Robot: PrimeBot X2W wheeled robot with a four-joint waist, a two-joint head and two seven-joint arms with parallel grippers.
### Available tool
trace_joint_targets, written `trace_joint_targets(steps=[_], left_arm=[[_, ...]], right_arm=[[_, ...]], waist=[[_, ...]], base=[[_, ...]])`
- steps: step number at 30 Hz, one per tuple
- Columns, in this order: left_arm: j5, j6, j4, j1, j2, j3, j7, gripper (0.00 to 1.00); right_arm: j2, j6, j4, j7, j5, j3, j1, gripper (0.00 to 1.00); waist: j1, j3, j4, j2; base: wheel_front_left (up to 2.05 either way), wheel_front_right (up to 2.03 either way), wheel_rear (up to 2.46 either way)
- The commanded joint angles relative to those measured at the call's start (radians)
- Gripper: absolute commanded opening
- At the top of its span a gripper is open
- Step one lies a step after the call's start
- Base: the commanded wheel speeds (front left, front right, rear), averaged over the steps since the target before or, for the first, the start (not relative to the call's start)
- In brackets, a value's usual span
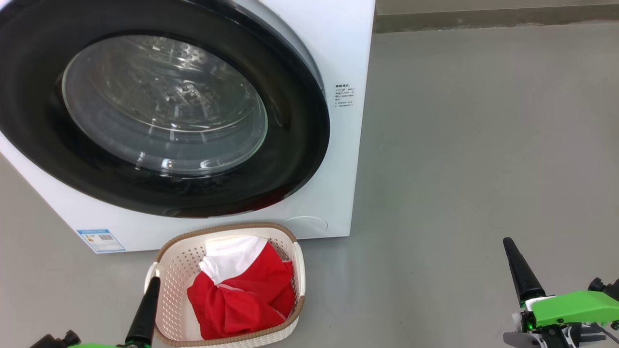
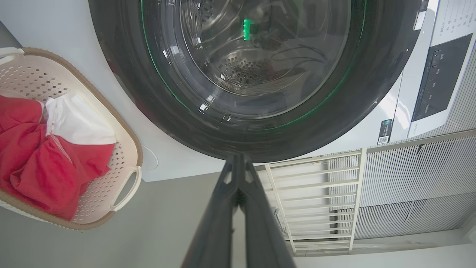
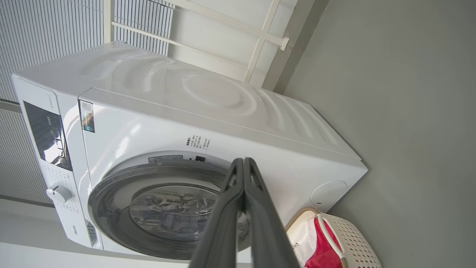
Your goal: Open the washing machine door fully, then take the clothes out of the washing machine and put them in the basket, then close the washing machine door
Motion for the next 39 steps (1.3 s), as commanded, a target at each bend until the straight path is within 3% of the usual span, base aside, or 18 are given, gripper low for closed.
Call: trace_joint_targets(steps=[1,20,39], left_arm=[[-0.025,-0.006,-0.018,-0.048,0.008,0.034,0.007,0.00],[-0.211,-0.007,-0.005,-0.076,-0.010,0.063,0.066,0.00],[-0.206,-0.007,-0.004,-0.076,-0.014,0.069,0.070,0.00]], right_arm=[[-0.017,-0.001,-0.028,0.006,0.024,0.010,-0.046,0.00],[-0.019,-0.001,-0.030,0.066,0.217,-0.009,-0.076,0.00],[-0.014,-0.001,-0.030,0.072,0.211,-0.017,-0.076,0.00]], waist=[[0.0000,-0.001,-0.001,0.0000],[0.0000,-0.019,-0.012,0.0000],[0.0000,-0.019,-0.012,0.0000]], base=[[0.00,0.00,0.00],[0.00,0.00,0.00],[0.00,0.00,0.00]])
